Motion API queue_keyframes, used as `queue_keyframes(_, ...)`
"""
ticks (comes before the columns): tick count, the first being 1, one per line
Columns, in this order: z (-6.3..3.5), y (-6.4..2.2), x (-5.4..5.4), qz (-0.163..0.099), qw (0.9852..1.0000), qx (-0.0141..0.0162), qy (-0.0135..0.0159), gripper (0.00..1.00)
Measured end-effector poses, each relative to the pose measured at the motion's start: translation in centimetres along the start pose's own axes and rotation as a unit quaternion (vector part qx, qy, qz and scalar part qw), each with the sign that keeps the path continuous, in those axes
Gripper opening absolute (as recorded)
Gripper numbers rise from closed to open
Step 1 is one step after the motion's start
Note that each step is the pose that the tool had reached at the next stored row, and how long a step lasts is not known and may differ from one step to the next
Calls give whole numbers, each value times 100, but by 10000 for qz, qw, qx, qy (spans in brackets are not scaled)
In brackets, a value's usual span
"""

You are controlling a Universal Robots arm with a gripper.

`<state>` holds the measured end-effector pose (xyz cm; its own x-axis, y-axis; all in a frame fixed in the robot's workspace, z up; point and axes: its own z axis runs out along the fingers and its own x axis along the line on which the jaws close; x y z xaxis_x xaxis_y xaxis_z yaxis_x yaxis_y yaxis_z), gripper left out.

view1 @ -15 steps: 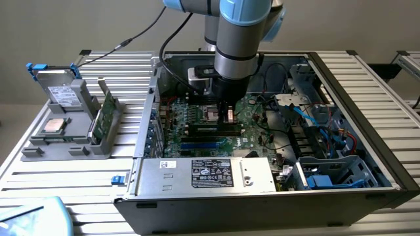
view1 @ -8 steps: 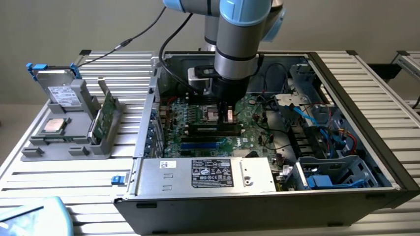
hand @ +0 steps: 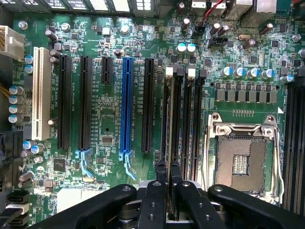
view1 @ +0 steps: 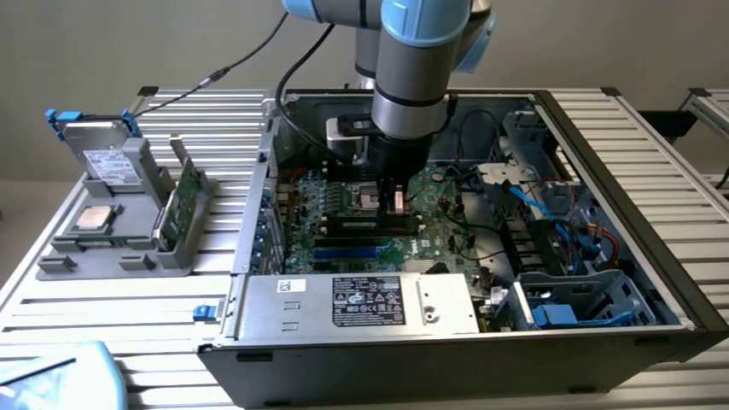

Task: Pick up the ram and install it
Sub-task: 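Insert the ram into the slot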

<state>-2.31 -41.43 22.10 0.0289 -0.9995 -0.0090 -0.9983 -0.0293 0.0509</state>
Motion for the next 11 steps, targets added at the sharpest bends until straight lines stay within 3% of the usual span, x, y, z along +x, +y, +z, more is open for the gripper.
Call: queue_keyframes(11,1,0,-1,3,10000,0,-1,14)
